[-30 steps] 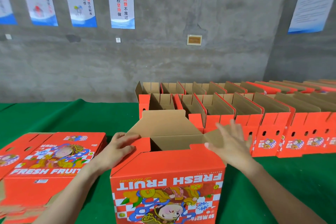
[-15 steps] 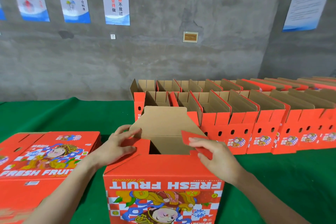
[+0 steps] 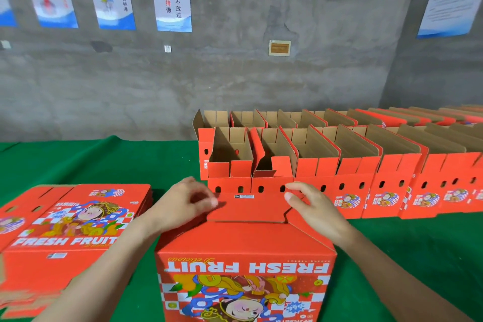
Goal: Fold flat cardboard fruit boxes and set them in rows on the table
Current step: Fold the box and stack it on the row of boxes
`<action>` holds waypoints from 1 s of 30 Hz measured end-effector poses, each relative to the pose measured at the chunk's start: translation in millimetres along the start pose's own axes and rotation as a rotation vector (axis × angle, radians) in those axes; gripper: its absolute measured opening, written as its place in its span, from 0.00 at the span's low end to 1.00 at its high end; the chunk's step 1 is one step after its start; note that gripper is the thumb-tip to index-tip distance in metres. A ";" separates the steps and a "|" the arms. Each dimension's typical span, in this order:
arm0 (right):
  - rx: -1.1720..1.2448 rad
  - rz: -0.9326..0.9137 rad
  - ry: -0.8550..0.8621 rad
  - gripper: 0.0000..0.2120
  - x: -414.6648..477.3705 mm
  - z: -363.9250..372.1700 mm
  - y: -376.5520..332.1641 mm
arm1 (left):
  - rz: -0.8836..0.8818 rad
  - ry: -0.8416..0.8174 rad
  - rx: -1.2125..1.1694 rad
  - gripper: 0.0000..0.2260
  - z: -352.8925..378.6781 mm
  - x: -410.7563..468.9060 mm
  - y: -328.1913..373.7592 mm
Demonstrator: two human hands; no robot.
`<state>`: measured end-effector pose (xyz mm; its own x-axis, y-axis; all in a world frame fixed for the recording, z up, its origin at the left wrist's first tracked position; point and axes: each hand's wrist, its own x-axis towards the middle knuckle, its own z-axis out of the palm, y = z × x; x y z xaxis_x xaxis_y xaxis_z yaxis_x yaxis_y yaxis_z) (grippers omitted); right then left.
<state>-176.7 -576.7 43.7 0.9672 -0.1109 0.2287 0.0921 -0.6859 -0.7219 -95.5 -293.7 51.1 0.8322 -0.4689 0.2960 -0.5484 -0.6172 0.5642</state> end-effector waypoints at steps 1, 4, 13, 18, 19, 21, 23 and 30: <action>-0.043 0.054 -0.088 0.20 4.7 -1.2 -3.2 | -0.035 -0.074 0.127 0.12 1.3 2.9 2.2; -0.243 0.122 -0.228 0.29 17.7 -2.0 -10.7 | -0.207 -0.218 0.248 0.34 2.2 10.0 6.5; -0.475 0.094 -0.166 0.32 21.4 14.8 -9.9 | -0.221 -0.139 0.415 0.33 15.6 14.5 8.8; -0.538 0.082 -0.139 0.32 19.9 19.8 -9.3 | -0.231 -0.101 0.433 0.33 18.5 12.7 9.5; -0.534 0.079 -0.143 0.32 20.2 19.7 -8.0 | -0.229 -0.098 0.422 0.33 17.8 12.5 9.2; -0.463 0.065 -0.153 0.31 20.7 15.9 -5.2 | -0.214 -0.071 0.300 0.29 13.5 12.3 7.1; -0.231 0.079 -0.104 0.26 18.7 9.8 -2.0 | -0.246 -0.008 -0.066 0.25 7.2 10.4 2.5; 0.558 0.595 0.131 0.19 -26.5 3.0 22.7 | -0.652 -0.009 -0.727 0.27 -2.5 -27.3 -45.1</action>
<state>-199.5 -587.2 19.4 0.8594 -0.4490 -0.2447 -0.2891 -0.0320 -0.9568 -93.3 -251.5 19.6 0.9520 -0.1808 -0.2470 0.2060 -0.2183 0.9539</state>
